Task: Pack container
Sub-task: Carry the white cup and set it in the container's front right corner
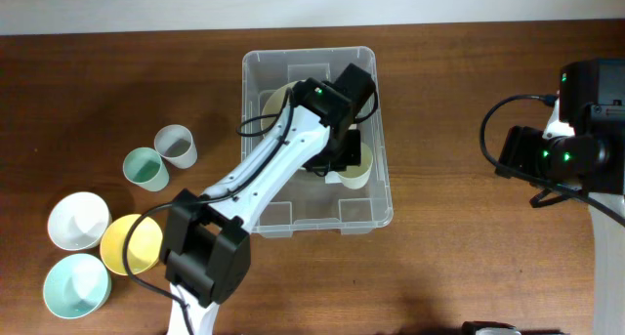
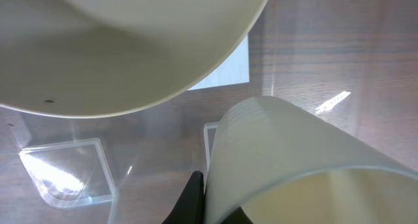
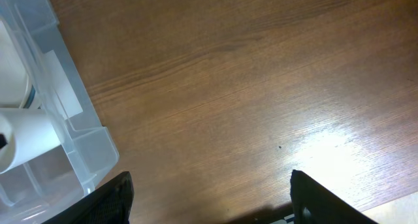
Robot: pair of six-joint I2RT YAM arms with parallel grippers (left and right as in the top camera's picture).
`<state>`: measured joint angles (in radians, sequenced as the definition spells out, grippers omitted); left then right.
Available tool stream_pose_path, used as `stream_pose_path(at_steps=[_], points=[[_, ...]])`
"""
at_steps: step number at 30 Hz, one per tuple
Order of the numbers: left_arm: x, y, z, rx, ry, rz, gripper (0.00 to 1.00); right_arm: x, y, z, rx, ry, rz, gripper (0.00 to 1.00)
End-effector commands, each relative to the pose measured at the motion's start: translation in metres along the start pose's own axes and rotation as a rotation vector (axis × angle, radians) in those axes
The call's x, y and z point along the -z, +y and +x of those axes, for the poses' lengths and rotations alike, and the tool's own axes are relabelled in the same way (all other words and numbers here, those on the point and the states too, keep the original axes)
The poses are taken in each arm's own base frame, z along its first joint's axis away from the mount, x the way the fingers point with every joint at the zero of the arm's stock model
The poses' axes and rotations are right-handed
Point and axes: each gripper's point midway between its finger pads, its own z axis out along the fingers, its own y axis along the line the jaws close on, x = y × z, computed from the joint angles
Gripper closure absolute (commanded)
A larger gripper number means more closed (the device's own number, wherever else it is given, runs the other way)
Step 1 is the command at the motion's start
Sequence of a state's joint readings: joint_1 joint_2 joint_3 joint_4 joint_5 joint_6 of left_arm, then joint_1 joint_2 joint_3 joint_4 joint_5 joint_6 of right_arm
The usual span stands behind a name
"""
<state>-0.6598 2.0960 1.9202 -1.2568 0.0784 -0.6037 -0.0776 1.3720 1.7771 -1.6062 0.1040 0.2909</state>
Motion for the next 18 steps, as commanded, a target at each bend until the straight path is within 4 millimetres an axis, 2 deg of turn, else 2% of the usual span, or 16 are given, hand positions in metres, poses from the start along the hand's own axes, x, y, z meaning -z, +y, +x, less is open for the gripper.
stream_pose_path(at_steps=[1, 10, 18], points=[[-0.015, -0.009, 0.015, 0.01, 0.05, -0.018, 0.99, -0.003, 0.002, 0.002, 0.004, 0.015, -0.004, 0.27], [-0.03, -0.014, 0.031, -0.053, 0.05, -0.099, 0.99, -0.003, 0.002, 0.002, 0.005, 0.015, -0.004, 0.27], [-0.046, -0.003, 0.044, -0.051, 0.093, -0.133, 0.99, -0.003, 0.002, 0.002, 0.005, 0.015, -0.004, 0.27]])
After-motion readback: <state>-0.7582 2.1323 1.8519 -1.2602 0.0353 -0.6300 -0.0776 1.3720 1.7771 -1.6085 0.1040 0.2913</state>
